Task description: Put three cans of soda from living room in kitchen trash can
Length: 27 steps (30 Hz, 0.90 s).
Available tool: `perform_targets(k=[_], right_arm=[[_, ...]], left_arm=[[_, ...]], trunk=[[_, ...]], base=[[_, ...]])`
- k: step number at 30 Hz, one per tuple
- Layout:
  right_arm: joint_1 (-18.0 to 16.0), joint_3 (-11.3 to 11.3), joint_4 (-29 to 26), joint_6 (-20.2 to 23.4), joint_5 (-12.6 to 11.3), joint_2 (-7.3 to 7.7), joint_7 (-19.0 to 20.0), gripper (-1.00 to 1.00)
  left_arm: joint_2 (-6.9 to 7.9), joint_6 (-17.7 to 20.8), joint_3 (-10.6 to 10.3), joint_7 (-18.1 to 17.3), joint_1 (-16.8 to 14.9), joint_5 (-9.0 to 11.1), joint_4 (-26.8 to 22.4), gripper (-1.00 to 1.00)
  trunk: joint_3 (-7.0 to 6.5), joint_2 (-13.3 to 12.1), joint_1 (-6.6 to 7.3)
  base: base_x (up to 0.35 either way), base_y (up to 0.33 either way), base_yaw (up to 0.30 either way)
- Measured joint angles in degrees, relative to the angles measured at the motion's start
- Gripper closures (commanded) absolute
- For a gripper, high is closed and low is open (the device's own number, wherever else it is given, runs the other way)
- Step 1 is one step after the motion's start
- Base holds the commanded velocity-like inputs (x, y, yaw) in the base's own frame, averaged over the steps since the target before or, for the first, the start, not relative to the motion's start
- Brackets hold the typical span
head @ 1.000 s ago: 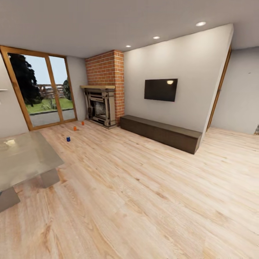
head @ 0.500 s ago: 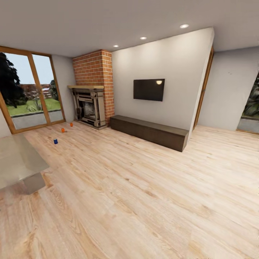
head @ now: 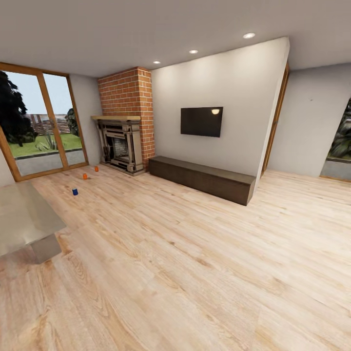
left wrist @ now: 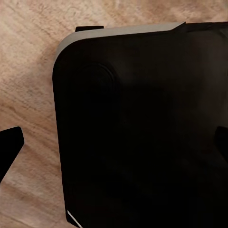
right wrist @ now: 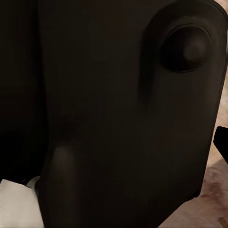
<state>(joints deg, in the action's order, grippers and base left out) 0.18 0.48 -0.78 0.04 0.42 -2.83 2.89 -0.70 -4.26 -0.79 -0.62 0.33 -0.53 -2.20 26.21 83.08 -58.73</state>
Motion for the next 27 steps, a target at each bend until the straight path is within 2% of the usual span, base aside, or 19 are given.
perform_targets(k=[21, 27], right_arm=[[-0.3, -0.2, -0.2, 0.1, 0.0, -0.03, 0.0, -1.00], [-2.4, -0.4, -0.2, 0.6, -0.4, 0.18, 0.0, -1.00]], left_arm=[[0.04, 0.0, 0.0, -0.1, -0.1, 0.0, 0.0, -1.00], [0.06, 0.0, 0.0, -0.1, -0.1, 0.0, 0.0, -1.00]], trunk=[[0.00, 0.0, 0.00], [0.00, 0.0, 0.00]], base=[[0.000, 0.000, 0.000], [0.000, 0.000, 0.000]])
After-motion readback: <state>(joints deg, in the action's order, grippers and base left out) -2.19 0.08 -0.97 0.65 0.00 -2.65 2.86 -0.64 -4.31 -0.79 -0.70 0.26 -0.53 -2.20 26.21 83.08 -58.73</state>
